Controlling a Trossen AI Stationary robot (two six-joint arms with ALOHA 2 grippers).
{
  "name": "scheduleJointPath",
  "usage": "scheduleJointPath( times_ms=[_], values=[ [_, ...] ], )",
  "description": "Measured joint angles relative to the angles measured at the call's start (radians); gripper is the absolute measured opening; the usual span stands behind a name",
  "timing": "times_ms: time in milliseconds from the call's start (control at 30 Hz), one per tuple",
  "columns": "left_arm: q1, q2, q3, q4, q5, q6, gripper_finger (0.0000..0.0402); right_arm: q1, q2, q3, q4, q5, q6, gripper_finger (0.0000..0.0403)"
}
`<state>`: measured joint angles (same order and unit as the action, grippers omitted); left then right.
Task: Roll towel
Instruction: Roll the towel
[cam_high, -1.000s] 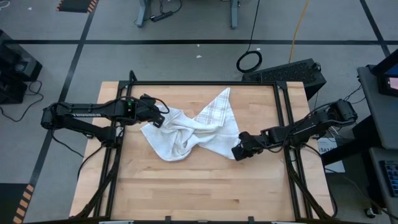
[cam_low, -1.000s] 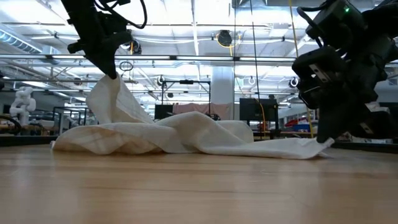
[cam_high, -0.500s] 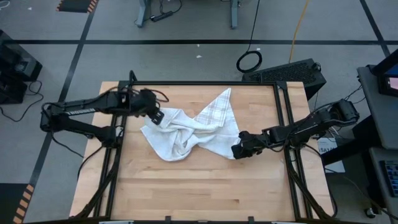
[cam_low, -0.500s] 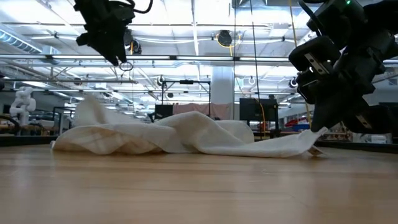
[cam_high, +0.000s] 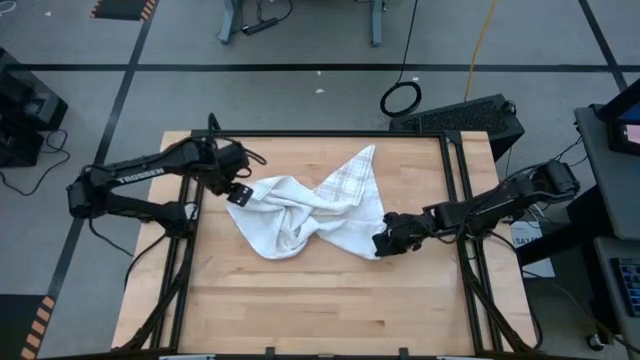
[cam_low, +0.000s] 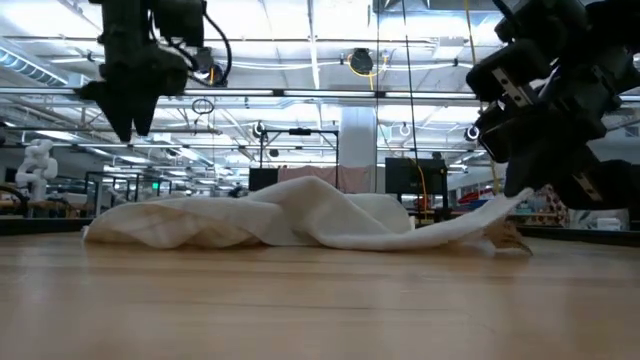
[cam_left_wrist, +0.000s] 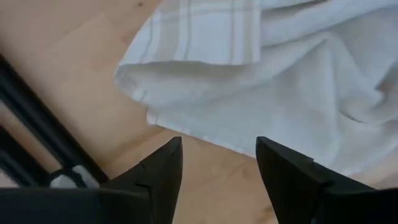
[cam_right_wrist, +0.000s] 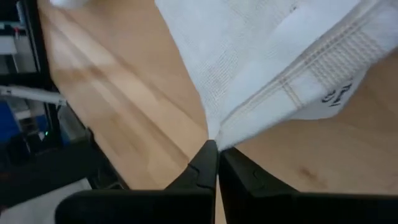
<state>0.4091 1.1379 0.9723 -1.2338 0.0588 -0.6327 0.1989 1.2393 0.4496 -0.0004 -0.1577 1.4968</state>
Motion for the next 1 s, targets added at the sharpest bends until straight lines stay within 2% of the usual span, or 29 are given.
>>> scheduleJointPath(
  times_ms=[167, 367, 567, 700, 900, 1000],
  values=[
    [0.000, 0.010, -0.111, 0.018, 0.058, -0.049, 0.0165, 0.000, -0.054, 0.000, -0.021, -0.035, -0.040, 0.0000],
    [-0.005, 0.037, -0.195, 0.043, 0.044, -0.088, 0.0142, -0.001, -0.142, 0.000, -0.123, -0.058, -0.088, 0.0000],
    [-0.004, 0.110, -0.246, 0.120, -0.017, -0.110, 0.0141, 0.000, -0.228, 0.000, -0.266, -0.056, -0.125, 0.0000],
    [-0.003, 0.164, -0.249, 0.150, -0.038, -0.092, 0.0143, 0.000, -0.263, 0.000, -0.302, -0.054, -0.133, 0.0000],
    [0.002, 0.242, -0.249, 0.185, -0.123, -0.083, 0.0176, 0.000, -0.279, 0.000, -0.320, -0.054, -0.133, 0.0000],
    [0.014, 0.285, -0.249, 0.183, -0.129, -0.045, 0.0187, 0.000, -0.279, 0.000, -0.321, -0.054, -0.132, 0.0000]
  ],
)
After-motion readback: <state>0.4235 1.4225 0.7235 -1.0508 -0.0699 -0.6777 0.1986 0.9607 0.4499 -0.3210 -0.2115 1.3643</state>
